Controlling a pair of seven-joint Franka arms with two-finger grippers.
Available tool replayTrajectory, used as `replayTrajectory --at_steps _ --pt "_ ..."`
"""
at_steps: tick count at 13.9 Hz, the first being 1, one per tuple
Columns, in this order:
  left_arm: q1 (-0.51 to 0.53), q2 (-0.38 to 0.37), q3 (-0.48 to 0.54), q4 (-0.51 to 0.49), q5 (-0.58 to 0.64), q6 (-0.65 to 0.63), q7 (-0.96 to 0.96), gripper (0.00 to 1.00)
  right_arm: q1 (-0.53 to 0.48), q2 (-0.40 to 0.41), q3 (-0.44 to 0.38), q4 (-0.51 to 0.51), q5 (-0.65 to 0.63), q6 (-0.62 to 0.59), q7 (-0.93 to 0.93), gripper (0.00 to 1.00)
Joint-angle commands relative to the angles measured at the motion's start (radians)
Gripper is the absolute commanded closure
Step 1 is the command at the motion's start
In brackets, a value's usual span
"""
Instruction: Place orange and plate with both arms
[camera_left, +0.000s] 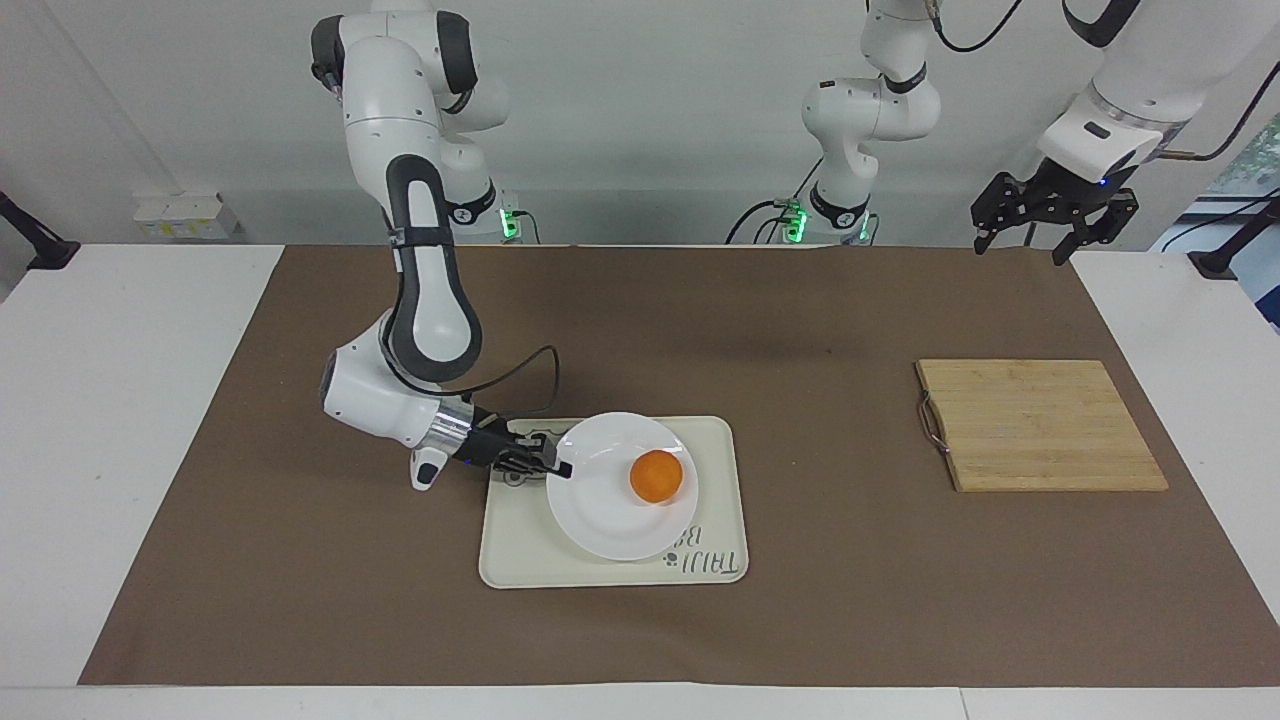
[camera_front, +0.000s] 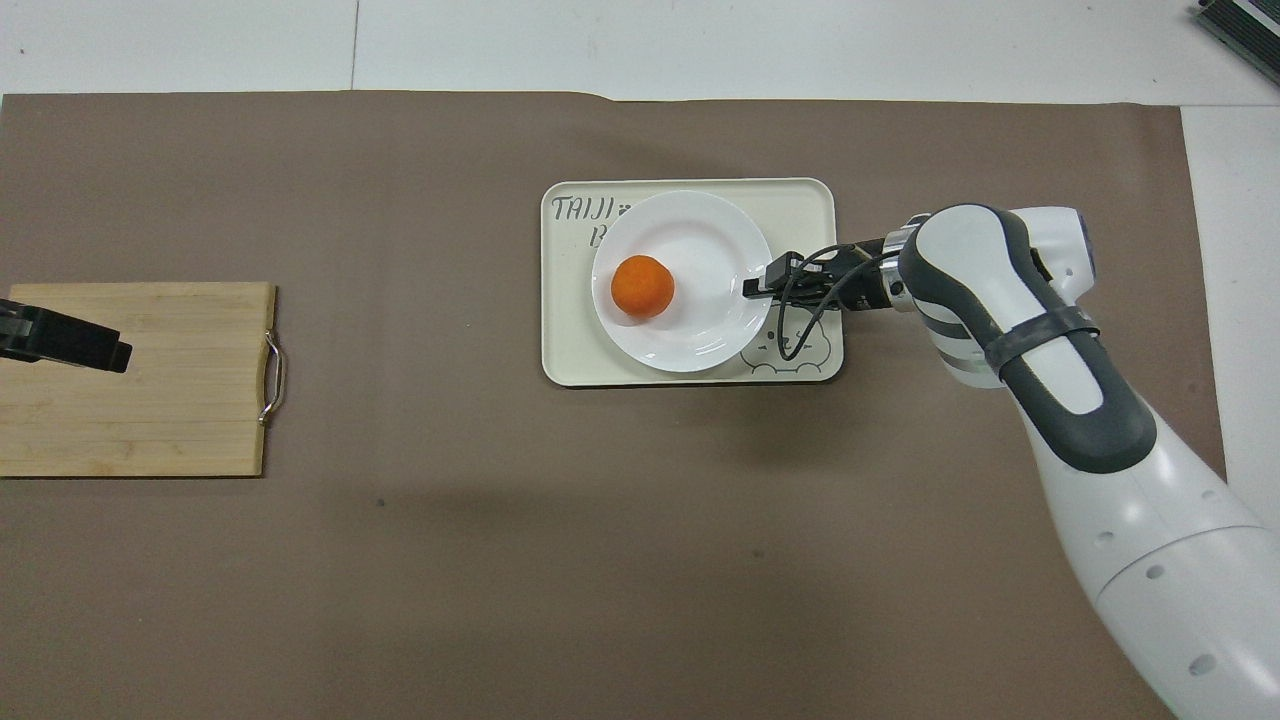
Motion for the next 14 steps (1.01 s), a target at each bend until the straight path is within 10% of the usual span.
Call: replayTrajectory --at_steps 1,7,14 --pt "0.005 -0.016 -0.004 -0.016 -0.009 0.002 -0.004 0.0 -0.015 -0.021 0.004 -0.025 -0.015 -0.01 -0.015 0.26" --pt "0.003 -0.016 -0.004 -0.016 -0.009 0.003 -0.004 0.0 -0.023 -0.042 -0.006 -0.008 -0.118 -0.016 -0.013 0.0" --pt "0.005 -0.019 -0.004 -0.014 -0.009 0.005 -0.006 0.0 -0.003 -0.108 -0.019 0.014 -0.349 0.006 0.023 0.0"
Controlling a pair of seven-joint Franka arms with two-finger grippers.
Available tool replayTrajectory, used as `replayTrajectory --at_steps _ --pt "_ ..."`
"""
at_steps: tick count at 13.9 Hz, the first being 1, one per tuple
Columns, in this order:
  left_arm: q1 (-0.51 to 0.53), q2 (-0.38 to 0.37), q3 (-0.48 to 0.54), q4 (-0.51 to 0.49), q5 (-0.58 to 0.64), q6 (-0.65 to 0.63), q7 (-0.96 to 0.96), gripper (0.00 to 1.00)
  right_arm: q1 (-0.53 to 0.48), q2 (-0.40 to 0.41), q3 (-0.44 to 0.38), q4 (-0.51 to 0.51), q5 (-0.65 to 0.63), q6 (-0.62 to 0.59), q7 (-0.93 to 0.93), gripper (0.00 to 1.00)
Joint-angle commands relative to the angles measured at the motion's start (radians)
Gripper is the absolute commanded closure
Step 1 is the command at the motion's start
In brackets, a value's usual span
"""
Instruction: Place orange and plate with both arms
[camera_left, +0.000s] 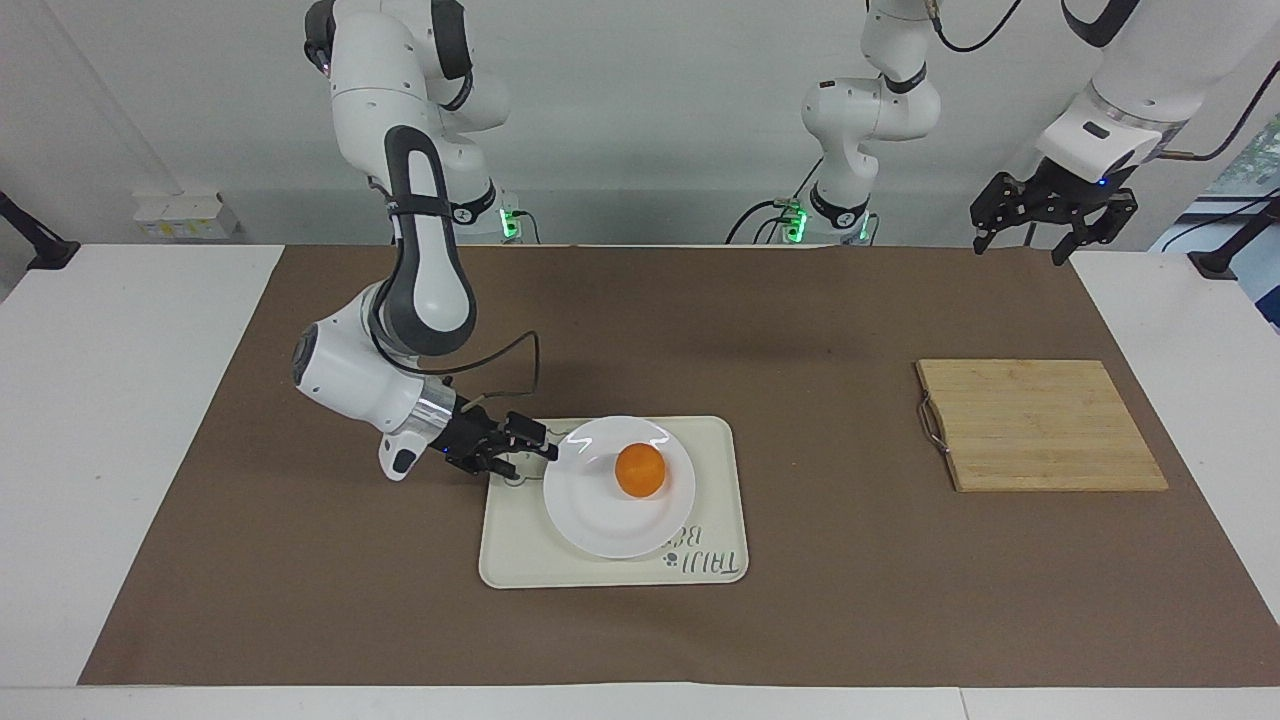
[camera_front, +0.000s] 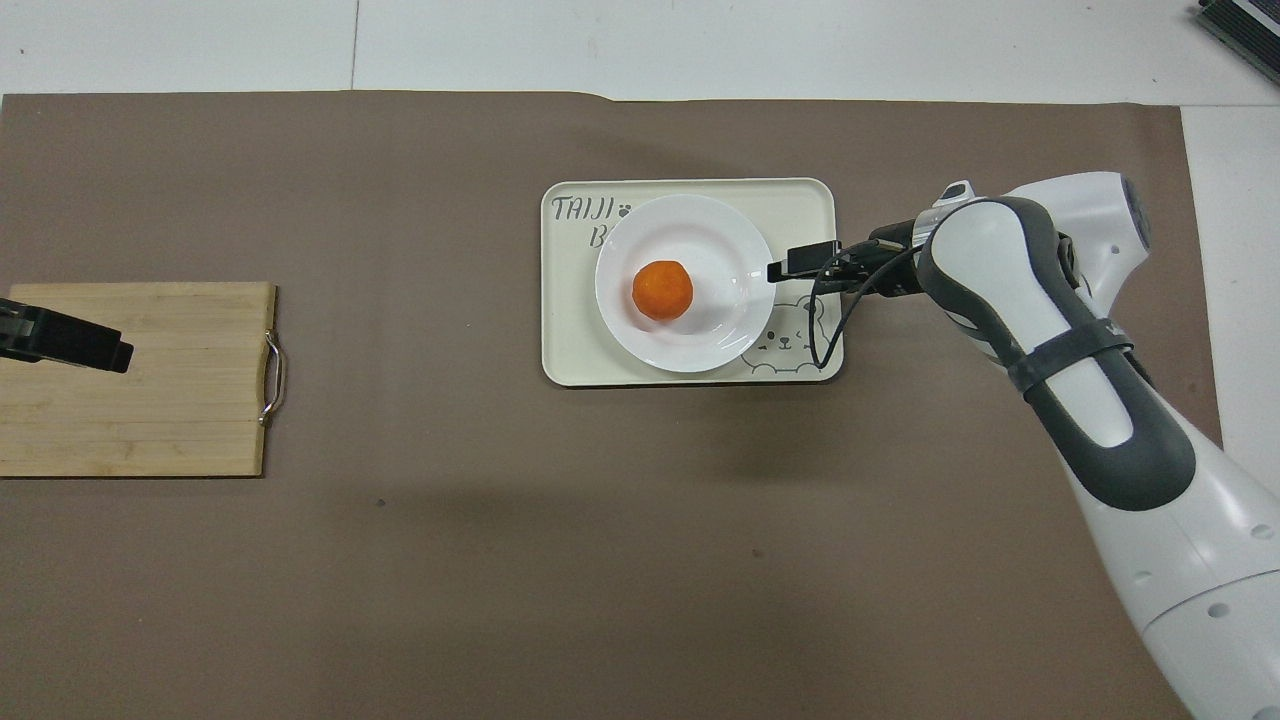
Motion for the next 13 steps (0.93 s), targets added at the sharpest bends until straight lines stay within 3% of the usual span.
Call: replayTrajectory --at_steps 1,4,9,13 --pt "0.006 -0.019 -0.003 -0.014 -0.009 0.003 -0.006 0.0 0.01 -0.052 -0.004 -0.006 -0.195 0.005 0.082 0.0" --pt "0.005 -0.021 -0.002 -0.014 -0.009 0.0 -0.006 0.0 0.013 -0.122 0.008 -0.006 -0.47 -0.006 0.266 0.0" --pt "-0.003 -0.021 -0.008 -0.016 -0.003 -0.003 -0.01 0.0 0.033 -0.211 0.005 -0.01 -0.725 -0.135 0.493 0.0" --pt "-0.002 -0.022 -0.009 -0.017 -0.004 -0.001 -0.015 0.0 0.024 -0.279 0.002 -0.016 -0.775 -0.268 0.616 0.0"
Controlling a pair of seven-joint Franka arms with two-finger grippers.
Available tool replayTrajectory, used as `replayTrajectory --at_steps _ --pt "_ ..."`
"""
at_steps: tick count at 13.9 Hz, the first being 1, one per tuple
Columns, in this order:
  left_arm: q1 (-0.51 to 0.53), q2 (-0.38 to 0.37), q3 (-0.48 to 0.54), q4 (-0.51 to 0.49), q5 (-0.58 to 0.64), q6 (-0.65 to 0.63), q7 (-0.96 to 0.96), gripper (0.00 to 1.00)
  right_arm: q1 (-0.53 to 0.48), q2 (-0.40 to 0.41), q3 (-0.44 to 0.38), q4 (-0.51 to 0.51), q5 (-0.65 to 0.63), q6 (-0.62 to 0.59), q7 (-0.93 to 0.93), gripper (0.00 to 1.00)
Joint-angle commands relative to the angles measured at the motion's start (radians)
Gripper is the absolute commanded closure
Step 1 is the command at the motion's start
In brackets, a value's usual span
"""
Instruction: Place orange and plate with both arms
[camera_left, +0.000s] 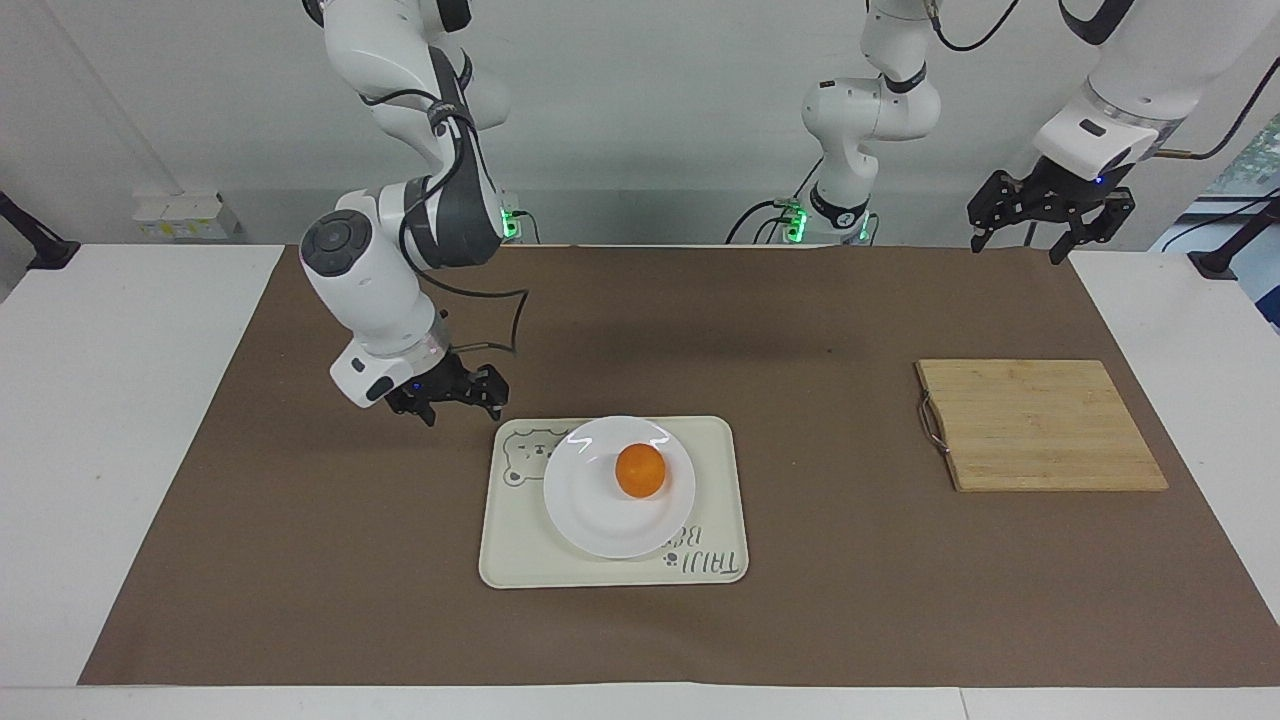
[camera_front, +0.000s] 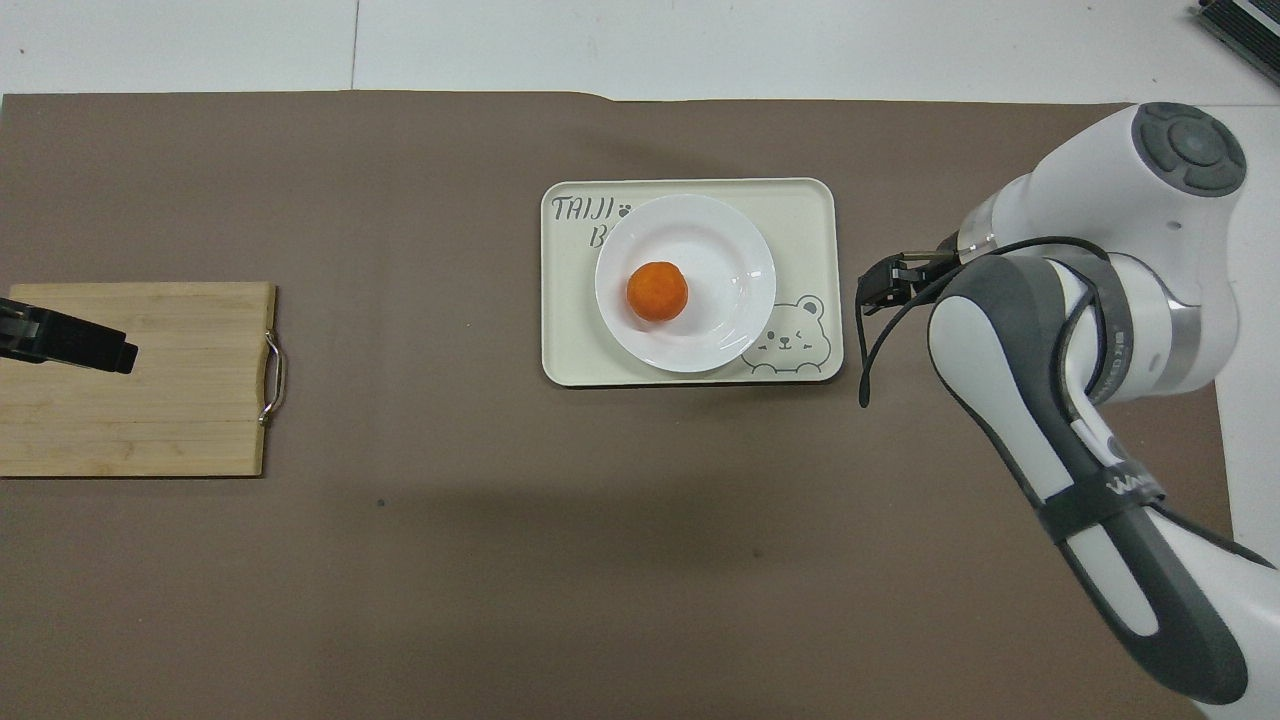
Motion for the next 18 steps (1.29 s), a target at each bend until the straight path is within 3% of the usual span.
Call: replayTrajectory --at_steps 1,5,11,18 --pt "-0.001 -0.018 0.0 -0.017 -0.004 0.0 -0.015 0.0 -0.008 -0.061 0.003 -0.026 -0.047 -0.065 0.091 0.0" --pt "0.002 -0.019 0.0 -0.017 -0.004 -0.004 -0.015 0.0 -0.047 -0.144 0.002 -0.079 -0.069 -0.109 0.083 0.0" --pt "-0.003 -0.019 0.002 -0.017 -0.003 -0.013 -0.015 0.0 -0.139 -0.193 0.002 -0.093 -0.092 -0.141 0.002 0.0" --pt "-0.001 -0.019 0.003 -0.016 -0.003 -0.013 -0.011 0.0 -0.144 -0.27 0.0 0.012 -0.124 -0.236 -0.029 0.0"
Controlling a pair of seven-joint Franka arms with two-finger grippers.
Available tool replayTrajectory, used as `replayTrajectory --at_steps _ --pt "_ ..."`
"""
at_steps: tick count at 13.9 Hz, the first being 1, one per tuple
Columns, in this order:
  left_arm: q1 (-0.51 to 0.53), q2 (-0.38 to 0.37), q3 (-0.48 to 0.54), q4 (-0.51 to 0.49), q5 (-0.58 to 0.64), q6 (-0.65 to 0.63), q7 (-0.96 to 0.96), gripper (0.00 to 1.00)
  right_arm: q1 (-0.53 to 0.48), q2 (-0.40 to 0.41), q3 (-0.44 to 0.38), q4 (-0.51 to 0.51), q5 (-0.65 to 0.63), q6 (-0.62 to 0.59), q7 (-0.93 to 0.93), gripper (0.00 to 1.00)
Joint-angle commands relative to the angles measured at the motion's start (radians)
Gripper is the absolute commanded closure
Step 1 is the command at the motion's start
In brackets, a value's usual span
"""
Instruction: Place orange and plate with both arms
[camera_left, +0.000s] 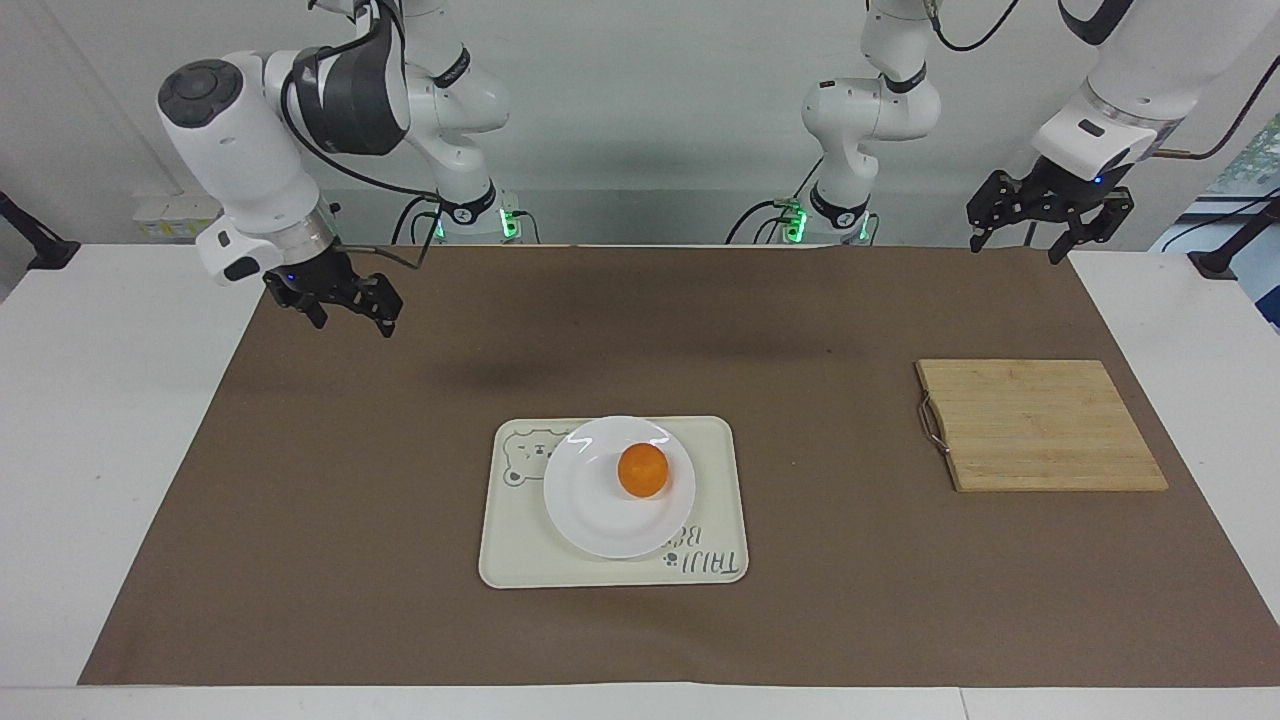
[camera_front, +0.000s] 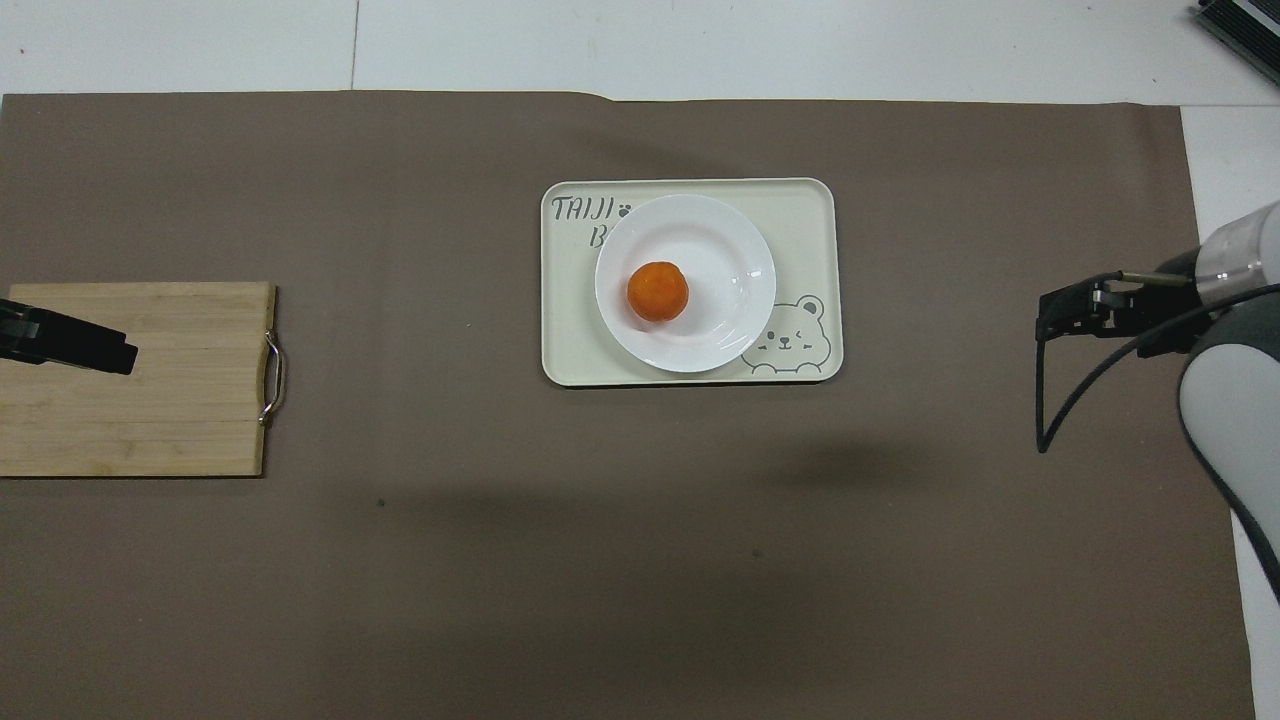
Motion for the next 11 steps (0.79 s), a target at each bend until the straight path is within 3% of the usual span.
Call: replayTrajectory --at_steps 1,6,11 --pt "-0.001 -0.019 0.003 -0.016 -0.003 -0.011 -0.01 0.0 -0.009 -0.028 0.009 0.063 -0.025 -0.084 -0.051 0.0" --pt "0.005 -0.019 0.001 -0.016 -0.003 -0.008 -0.01 0.0 -0.009 -0.028 0.006 0.202 -0.022 -0.253 -0.102 0.0" --pt "0.011 -0.018 0.001 -0.014 -0.003 -0.001 -0.01 0.0 -0.007 -0.087 0.015 0.143 -0.007 -0.275 -0.13 0.0"
